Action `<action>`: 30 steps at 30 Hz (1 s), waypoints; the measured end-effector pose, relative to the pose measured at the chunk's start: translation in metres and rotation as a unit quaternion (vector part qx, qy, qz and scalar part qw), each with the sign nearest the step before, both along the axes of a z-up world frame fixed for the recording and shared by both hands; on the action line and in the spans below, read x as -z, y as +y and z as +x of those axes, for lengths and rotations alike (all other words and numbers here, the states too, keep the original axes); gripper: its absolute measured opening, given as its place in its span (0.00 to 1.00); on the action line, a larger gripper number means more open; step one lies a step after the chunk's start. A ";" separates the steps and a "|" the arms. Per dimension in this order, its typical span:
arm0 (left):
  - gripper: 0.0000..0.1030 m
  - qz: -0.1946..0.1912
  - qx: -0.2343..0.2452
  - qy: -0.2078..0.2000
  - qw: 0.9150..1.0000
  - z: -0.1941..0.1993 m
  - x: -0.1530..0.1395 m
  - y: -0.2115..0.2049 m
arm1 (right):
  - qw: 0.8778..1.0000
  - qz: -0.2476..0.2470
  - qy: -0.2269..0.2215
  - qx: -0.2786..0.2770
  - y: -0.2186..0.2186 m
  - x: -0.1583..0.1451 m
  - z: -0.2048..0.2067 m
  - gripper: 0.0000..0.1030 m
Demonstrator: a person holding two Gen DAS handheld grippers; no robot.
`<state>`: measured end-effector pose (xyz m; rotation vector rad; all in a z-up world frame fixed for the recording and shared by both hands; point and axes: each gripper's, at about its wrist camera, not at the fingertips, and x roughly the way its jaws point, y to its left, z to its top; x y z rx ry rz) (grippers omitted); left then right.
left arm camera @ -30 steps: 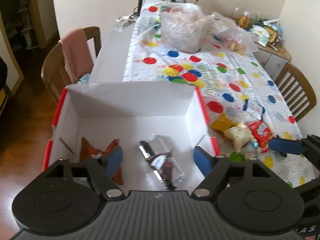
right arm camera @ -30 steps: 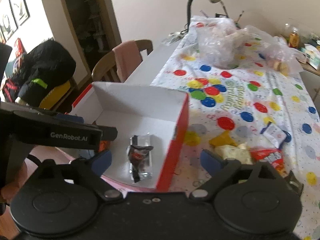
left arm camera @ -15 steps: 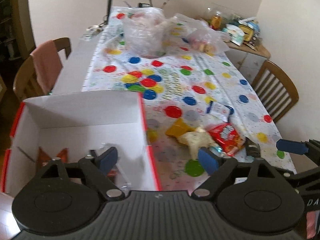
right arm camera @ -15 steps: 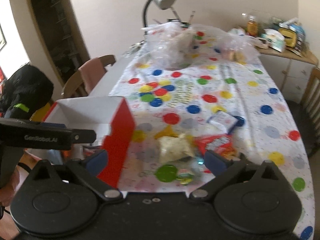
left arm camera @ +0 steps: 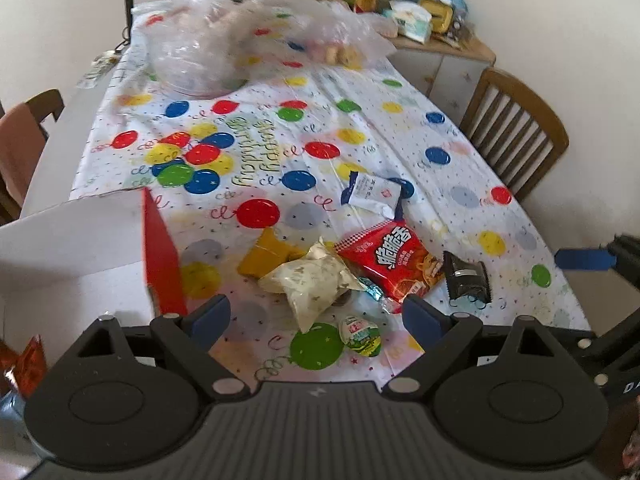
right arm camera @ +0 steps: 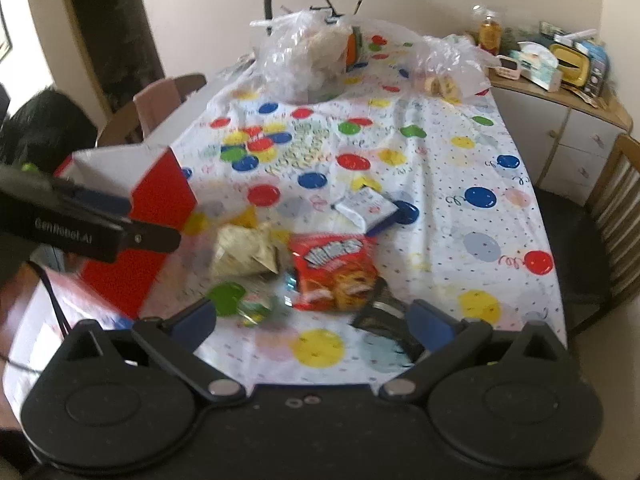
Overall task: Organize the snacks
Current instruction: 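Move both tools back over the remaining snacks on the table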
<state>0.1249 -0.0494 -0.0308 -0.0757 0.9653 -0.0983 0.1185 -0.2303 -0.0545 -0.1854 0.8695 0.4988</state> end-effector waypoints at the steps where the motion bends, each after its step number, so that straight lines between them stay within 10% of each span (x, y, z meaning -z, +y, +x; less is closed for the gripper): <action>1: 0.91 0.003 0.005 0.005 1.000 0.004 0.004 -0.004 | 1.000 -0.002 0.003 -0.006 -0.004 0.003 0.004 1.00; 30: 0.90 0.119 0.168 0.128 0.970 0.090 0.073 -0.038 | 0.968 -0.125 0.055 -0.211 -0.016 0.097 0.090 0.75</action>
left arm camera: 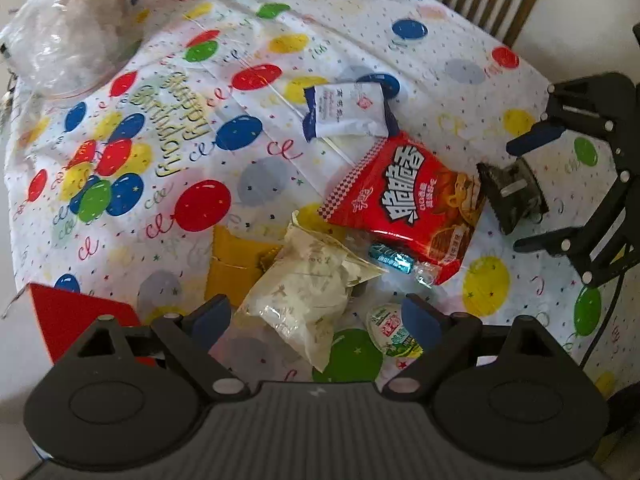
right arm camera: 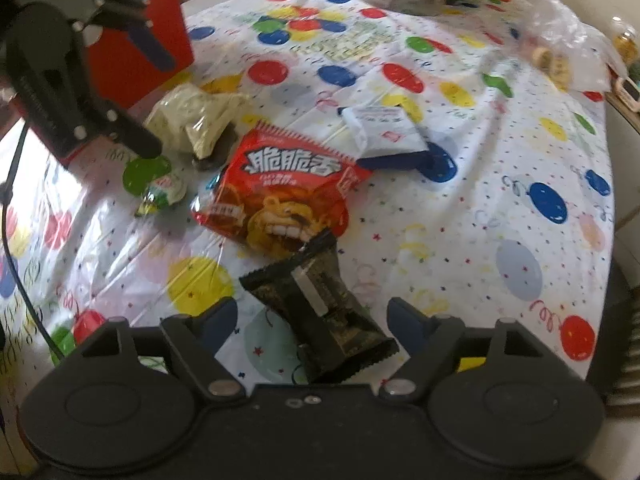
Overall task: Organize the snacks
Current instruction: 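Move both tools back over the remaining snacks on the table, then grasp the pale bag with the left tool while the right tool grasps the dark wrapped snack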
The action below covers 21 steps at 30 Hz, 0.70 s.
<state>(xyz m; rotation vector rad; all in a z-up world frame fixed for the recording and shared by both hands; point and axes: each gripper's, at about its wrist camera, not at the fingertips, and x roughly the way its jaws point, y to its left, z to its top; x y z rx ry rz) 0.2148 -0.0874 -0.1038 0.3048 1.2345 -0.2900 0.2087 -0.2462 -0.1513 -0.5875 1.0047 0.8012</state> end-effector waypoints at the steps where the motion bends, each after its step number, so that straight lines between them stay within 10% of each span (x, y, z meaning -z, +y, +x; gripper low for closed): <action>1: 0.90 0.000 0.005 0.008 1.000 0.002 0.003 0.000 | 1.000 0.000 0.002 -0.005 0.000 0.001 0.000 0.72; 21: 0.45 -0.013 -0.055 0.059 0.997 0.019 0.031 0.003 | 0.999 0.026 0.011 0.020 -0.002 0.004 -0.003 0.35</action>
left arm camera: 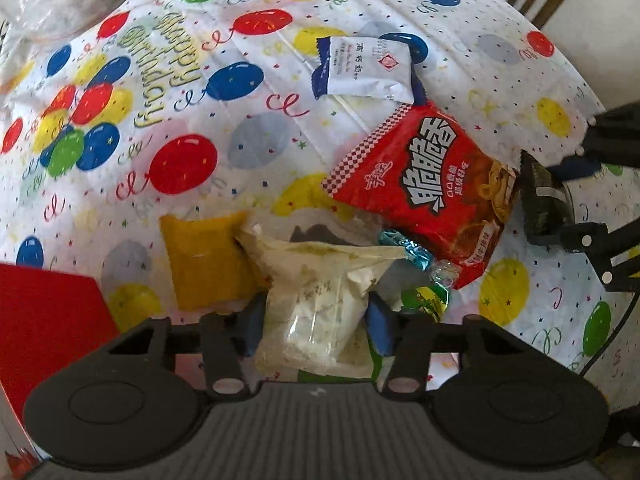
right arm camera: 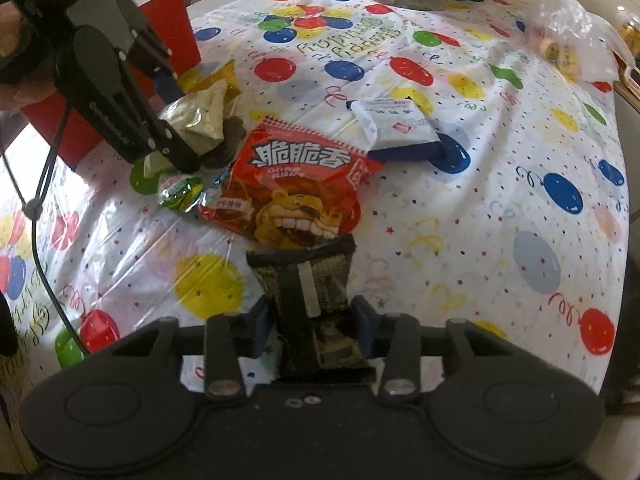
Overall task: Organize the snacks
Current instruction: 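Grasp the pale bag with the left tool while the right tool grasps the dark wrapped snack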
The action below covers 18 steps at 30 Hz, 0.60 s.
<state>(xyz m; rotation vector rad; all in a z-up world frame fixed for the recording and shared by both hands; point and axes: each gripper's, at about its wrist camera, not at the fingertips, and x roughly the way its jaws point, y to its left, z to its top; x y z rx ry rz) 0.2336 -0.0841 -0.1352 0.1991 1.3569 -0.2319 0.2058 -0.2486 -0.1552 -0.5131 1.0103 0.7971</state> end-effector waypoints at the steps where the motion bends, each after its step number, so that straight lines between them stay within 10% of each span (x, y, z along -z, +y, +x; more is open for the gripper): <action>1: 0.45 -0.003 -0.010 -0.001 1.000 -0.001 0.000 0.000 | 1.000 0.003 0.000 0.009 0.000 0.000 -0.001 0.34; 18: 0.40 -0.056 -0.182 -0.025 0.981 -0.032 -0.020 0.023 | 0.988 0.064 0.021 0.138 -0.012 -0.025 -0.029 0.33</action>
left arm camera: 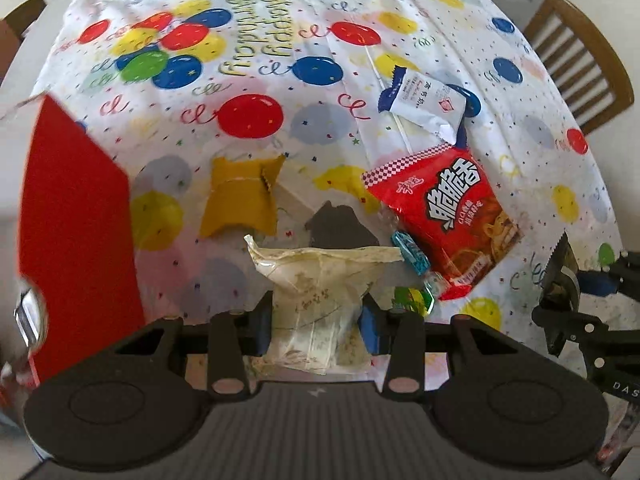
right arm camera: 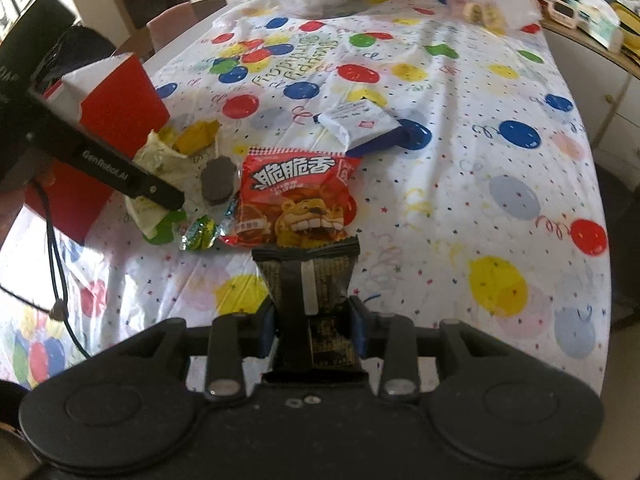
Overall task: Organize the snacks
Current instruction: 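Grasp the pale bag with the left tool while the right tool grasps the dark wrapped snack, then carry the pale bag and dark snack with both tools over the white box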
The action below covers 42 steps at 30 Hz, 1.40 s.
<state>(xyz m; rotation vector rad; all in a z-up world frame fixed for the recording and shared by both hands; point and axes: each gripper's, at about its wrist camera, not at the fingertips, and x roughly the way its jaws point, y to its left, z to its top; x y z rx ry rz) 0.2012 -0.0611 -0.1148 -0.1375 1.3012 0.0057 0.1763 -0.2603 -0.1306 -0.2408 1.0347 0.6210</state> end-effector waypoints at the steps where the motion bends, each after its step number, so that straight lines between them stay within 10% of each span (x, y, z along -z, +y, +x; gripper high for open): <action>1: 0.40 -0.002 -0.006 -0.002 1.000 -0.003 -0.003 0.000 | 1.000 0.003 0.001 0.007 -0.001 -0.003 -0.002 0.33; 19: 0.40 -0.047 -0.046 -0.024 0.998 -0.065 -0.066 0.025 | 0.998 0.039 -0.015 0.049 0.042 -0.065 -0.044 0.33; 42: 0.40 -0.064 -0.016 -0.070 0.995 -0.114 -0.118 0.148 | 0.998 0.037 -0.050 0.020 0.223 -0.102 -0.083 0.33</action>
